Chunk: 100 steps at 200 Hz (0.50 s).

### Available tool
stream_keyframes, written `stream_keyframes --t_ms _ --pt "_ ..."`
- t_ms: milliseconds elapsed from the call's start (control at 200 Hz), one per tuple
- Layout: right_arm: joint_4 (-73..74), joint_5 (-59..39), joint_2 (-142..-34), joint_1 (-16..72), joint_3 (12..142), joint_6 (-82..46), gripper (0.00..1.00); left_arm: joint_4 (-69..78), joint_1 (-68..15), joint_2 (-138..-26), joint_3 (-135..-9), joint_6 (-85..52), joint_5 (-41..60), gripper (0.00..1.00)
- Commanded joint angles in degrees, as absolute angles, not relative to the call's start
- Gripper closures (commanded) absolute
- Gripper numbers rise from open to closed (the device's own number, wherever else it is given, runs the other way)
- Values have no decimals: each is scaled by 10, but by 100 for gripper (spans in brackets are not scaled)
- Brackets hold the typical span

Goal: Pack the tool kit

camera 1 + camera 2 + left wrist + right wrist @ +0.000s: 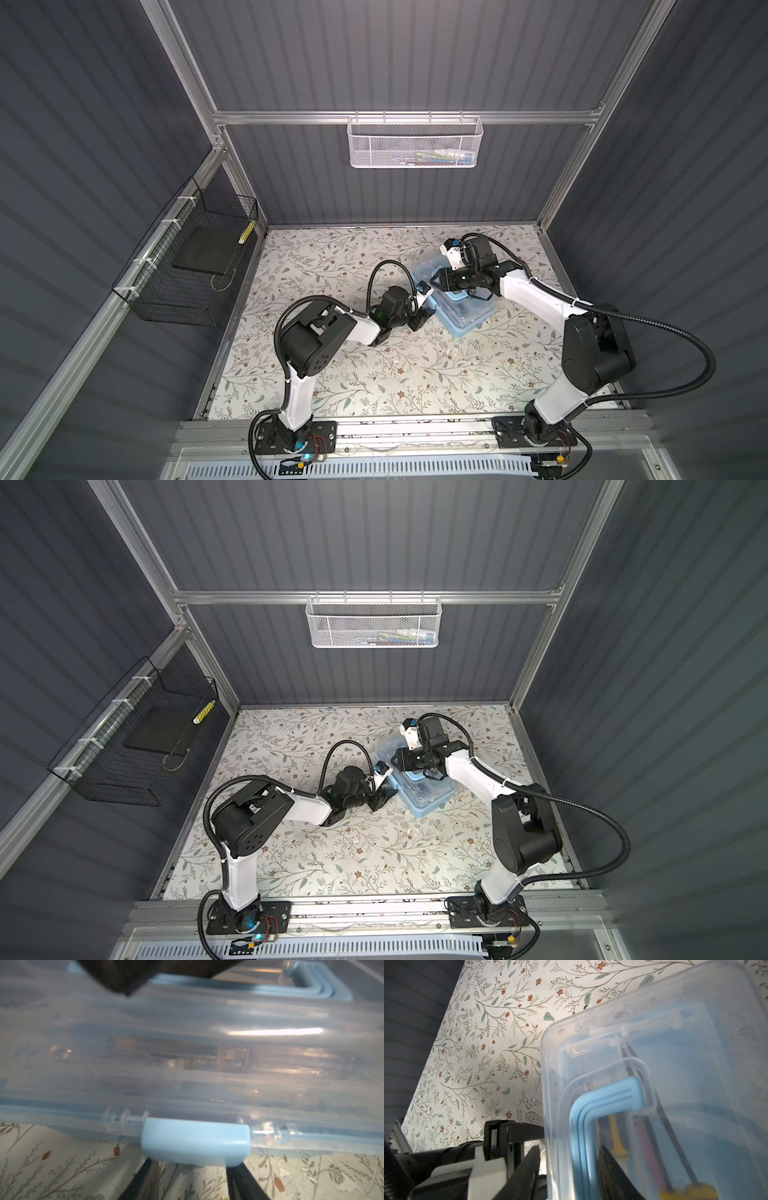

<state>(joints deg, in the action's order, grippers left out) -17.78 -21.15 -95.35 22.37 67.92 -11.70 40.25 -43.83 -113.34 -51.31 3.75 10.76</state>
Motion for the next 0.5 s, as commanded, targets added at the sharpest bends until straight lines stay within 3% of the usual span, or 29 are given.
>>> stream_keyframes --t_ms 0,495 --pt "-263 -230 -988 233 640 -133 53 399 -433 -1104 -539 51 91 57" --pt "-247 -234 -986 233 622 -141 52 334 -433 -1085 -561 69 90 58"
